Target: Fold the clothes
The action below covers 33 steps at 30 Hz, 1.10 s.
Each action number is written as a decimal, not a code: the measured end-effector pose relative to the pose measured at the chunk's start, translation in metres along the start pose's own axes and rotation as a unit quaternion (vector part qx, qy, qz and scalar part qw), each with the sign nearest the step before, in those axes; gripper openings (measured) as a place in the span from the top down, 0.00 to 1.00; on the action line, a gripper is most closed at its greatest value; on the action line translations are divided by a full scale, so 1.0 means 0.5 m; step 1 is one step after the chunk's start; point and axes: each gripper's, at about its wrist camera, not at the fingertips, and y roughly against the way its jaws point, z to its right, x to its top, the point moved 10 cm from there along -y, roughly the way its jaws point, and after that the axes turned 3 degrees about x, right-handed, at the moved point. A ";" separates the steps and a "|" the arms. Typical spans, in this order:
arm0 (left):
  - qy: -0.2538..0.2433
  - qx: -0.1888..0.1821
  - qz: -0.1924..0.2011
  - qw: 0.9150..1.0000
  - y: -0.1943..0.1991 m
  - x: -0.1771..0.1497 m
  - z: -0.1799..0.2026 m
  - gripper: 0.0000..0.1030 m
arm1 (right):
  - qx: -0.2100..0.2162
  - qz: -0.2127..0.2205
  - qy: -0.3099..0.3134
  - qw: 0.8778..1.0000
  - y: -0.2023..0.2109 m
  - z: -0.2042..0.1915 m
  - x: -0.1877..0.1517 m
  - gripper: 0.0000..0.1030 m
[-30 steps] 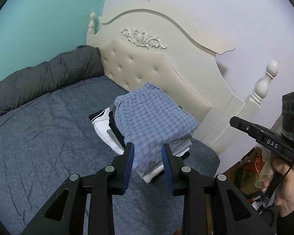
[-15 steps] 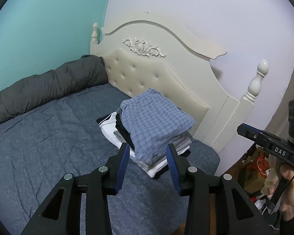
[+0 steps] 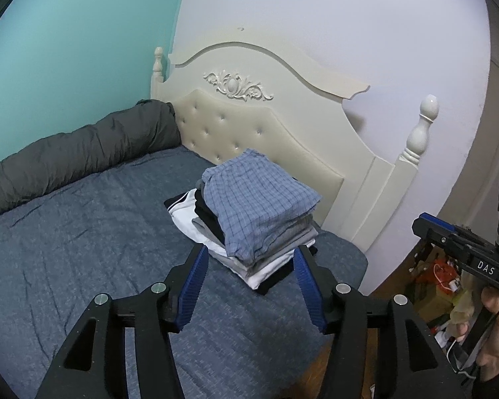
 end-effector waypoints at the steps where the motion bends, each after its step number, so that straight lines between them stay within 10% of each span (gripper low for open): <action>1: -0.002 0.000 0.000 1.000 0.005 -0.004 0.001 0.43 | -0.004 0.002 -0.001 1.000 0.004 -0.001 -0.005 0.39; 14: -0.023 0.001 0.008 1.000 0.052 -0.052 0.019 0.17 | -0.039 0.002 -0.009 0.999 0.036 -0.022 -0.084 0.23; 33: -0.022 0.009 0.014 1.000 0.073 -0.101 0.017 0.03 | -0.058 0.015 -0.013 0.998 0.070 -0.043 -0.146 0.03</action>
